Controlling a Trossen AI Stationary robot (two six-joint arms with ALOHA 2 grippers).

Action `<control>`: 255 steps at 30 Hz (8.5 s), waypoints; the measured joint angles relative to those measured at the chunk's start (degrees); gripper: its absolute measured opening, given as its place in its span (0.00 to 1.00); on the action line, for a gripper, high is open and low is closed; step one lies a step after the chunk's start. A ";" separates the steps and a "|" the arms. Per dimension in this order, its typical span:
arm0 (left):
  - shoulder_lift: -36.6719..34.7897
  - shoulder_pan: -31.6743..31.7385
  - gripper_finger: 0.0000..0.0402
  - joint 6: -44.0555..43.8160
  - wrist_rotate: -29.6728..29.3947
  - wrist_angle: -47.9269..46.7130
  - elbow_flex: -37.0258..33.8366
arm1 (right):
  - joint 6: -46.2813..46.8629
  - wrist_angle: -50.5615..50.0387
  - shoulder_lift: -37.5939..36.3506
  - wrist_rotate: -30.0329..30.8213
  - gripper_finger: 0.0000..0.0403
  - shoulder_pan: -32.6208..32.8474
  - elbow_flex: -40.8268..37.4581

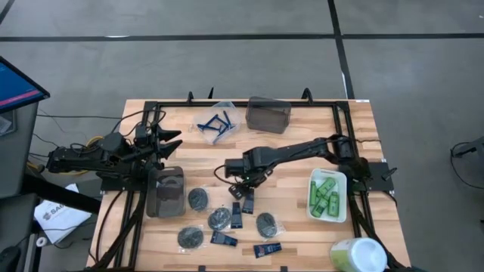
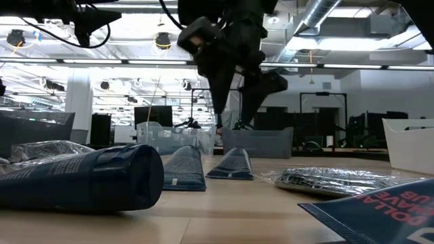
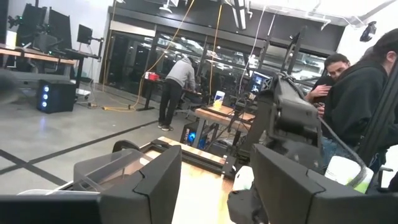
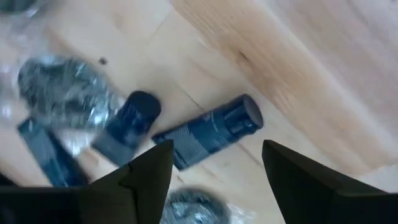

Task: Pick & Place Travel size toiletries
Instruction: Put the blue shave cream into the top black bin

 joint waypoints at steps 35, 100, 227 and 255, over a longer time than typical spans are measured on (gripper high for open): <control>0.00 -0.01 0.48 0.11 0.26 0.47 0.00 | 3.20 5.35 8.30 4.18 0.46 -0.10 0.06; 0.07 -0.02 0.48 0.16 0.02 0.40 0.07 | -78.47 0.00 8.36 10.72 0.72 4.06 0.03; 0.04 0.00 0.48 0.02 -1.22 0.94 0.04 | -26.91 -13.75 -18.50 4.28 0.71 20.54 -0.01; 2.49 -0.02 0.48 0.08 -1.44 0.95 -0.02 | -16.07 5.37 6.26 4.53 0.71 31.86 0.06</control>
